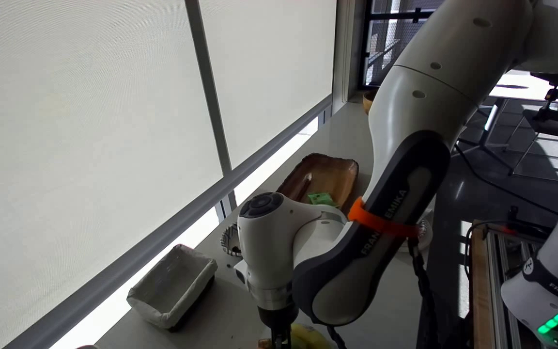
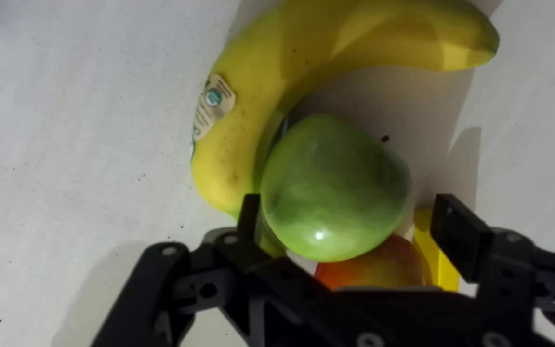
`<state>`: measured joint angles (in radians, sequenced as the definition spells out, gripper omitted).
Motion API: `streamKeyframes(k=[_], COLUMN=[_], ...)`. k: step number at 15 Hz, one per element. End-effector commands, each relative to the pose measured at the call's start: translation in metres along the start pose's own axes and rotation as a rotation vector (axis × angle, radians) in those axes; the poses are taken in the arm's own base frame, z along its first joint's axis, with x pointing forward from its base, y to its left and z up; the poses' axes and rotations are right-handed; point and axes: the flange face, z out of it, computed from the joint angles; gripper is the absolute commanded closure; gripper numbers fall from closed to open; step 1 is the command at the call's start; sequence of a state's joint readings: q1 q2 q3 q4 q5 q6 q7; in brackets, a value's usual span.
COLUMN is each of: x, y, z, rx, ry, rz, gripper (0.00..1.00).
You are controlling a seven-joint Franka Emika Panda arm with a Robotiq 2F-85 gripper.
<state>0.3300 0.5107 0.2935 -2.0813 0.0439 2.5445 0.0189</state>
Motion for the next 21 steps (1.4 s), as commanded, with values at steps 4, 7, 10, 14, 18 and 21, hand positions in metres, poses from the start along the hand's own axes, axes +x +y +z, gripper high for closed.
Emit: streamKeyframes(k=[4, 7, 10, 14, 18, 21], x=[-0.002, -0.004, -0.009, -0.012, -0.017, -0.014], y=[0.008, 0.01, 0.009, 0.009, 0.009, 0.01], z=[0.002, -0.011, -0.036, -0.053, -0.048, -0.035], rx=[0.052, 0.049, 0.029, 0.046, 0.074, 0.06], ry=[-0.02, -0.013, 0.003, -0.041, -0.065, -0.038], rz=[-0.029, -0.027, -0.018, -0.04, -0.048, -0.063], gripper=[0.55, 0.58, 0.69, 0.6, 0.54, 0.32])
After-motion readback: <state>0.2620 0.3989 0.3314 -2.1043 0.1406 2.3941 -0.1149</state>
